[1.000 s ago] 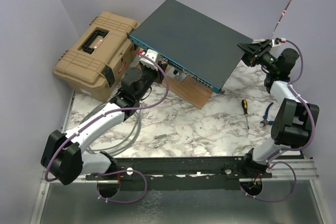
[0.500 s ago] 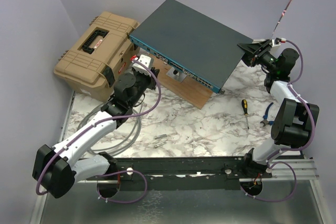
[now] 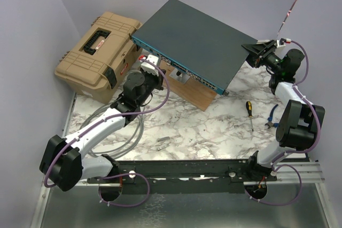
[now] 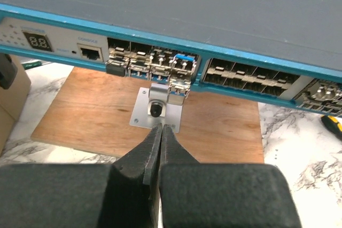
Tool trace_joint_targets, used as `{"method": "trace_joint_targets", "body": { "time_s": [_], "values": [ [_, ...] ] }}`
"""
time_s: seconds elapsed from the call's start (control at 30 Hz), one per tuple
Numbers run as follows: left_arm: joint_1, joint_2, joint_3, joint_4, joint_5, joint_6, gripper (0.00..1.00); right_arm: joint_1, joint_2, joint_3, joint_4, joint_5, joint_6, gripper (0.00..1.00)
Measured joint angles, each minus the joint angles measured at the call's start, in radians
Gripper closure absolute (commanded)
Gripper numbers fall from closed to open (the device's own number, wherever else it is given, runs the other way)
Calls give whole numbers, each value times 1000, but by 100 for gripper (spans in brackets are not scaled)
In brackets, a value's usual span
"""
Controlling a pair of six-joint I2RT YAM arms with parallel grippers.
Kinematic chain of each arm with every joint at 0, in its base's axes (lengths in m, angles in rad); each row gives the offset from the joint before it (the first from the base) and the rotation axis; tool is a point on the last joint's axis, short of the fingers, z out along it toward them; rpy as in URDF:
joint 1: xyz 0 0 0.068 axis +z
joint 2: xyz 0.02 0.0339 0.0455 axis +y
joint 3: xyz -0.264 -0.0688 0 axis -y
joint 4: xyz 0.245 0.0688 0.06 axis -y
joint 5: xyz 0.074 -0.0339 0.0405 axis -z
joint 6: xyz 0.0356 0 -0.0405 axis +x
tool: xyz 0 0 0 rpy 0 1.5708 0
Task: Insert the plug into the switch port
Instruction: Insert the connector into the switch port.
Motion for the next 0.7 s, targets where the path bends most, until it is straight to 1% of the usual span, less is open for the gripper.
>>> {"method": "trace_joint_targets", "body": {
  "time_s": [0.27,0.7],
  "values": [
    [0,10,0,69,31,-15,100,0,0,0,0,0,0,69],
    [1,34,15,106,39,-17,100,0,0,0,0,0,0,69]
  ]
}}
